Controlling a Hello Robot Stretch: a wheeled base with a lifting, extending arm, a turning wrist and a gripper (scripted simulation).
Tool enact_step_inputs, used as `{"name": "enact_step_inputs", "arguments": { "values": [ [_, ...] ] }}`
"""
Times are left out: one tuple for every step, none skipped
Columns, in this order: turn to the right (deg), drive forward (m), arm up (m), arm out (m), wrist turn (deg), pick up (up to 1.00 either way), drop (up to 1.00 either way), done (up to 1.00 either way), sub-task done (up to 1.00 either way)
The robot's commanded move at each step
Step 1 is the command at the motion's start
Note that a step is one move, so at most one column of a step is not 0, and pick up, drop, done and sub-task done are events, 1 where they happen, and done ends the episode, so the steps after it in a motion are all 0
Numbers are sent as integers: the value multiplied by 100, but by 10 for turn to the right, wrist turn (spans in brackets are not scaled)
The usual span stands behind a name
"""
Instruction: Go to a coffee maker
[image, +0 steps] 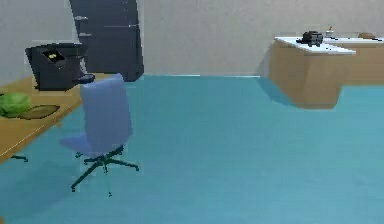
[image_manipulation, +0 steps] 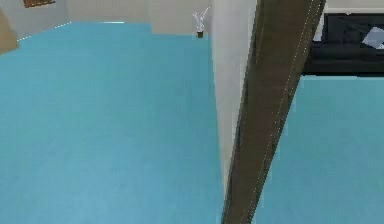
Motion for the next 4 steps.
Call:
{"name": "enact_step_inputs", "arguments": {
  "values": [
    [-450,0,0,0,0,0,0,0,0],
    [-300,0,0,0,0,0,0,0,0],
    [0,100,0,0,0,0,0,0,0],
    [-120,0,0,0,0,0,0,0,0]
  ]
}}
